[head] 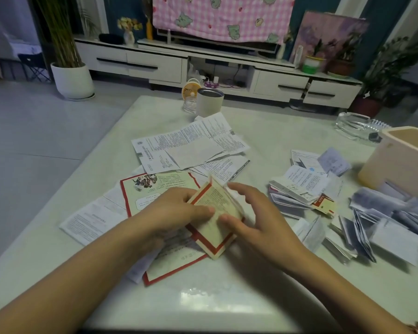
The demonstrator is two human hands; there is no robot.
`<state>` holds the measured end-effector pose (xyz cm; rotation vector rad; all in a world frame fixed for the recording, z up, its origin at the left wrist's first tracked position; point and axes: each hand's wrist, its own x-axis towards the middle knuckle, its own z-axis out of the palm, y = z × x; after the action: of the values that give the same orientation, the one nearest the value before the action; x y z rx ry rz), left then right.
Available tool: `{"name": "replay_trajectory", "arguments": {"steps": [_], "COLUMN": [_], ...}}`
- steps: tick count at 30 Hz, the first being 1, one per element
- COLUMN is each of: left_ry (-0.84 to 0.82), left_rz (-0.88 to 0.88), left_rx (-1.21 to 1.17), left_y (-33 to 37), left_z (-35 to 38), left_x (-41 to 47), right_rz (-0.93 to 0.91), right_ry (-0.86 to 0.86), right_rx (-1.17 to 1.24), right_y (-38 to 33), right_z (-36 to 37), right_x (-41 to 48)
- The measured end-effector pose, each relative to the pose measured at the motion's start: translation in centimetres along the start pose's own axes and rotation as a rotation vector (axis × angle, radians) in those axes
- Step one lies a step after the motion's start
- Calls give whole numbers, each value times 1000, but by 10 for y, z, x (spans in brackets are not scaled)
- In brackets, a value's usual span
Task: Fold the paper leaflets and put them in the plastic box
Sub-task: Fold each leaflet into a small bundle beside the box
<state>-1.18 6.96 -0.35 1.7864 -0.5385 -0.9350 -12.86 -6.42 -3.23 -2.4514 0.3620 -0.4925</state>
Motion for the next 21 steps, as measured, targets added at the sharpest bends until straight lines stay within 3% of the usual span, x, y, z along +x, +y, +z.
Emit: {"name": "replay_trajectory", "arguments": {"steps": [8, 12, 16, 21], "left_ry": [20, 190, 53, 114], "left_rz": [181, 188, 105, 209], "left_rx": [-18, -53, -123, -38], "left_y": [10, 11, 12, 16], "left_z": [17, 17, 28, 35], "left_x": [-1, 0, -4, -5], "right_rz": [52, 343, 503, 473], "right_ry": [101, 227, 159, 68], "right_rx": [318, 652, 891, 899], "right_y": [-2, -1, 1, -3], "right_z": [-15, -23, -30, -34], "right_x": [0, 4, 5, 3]}}
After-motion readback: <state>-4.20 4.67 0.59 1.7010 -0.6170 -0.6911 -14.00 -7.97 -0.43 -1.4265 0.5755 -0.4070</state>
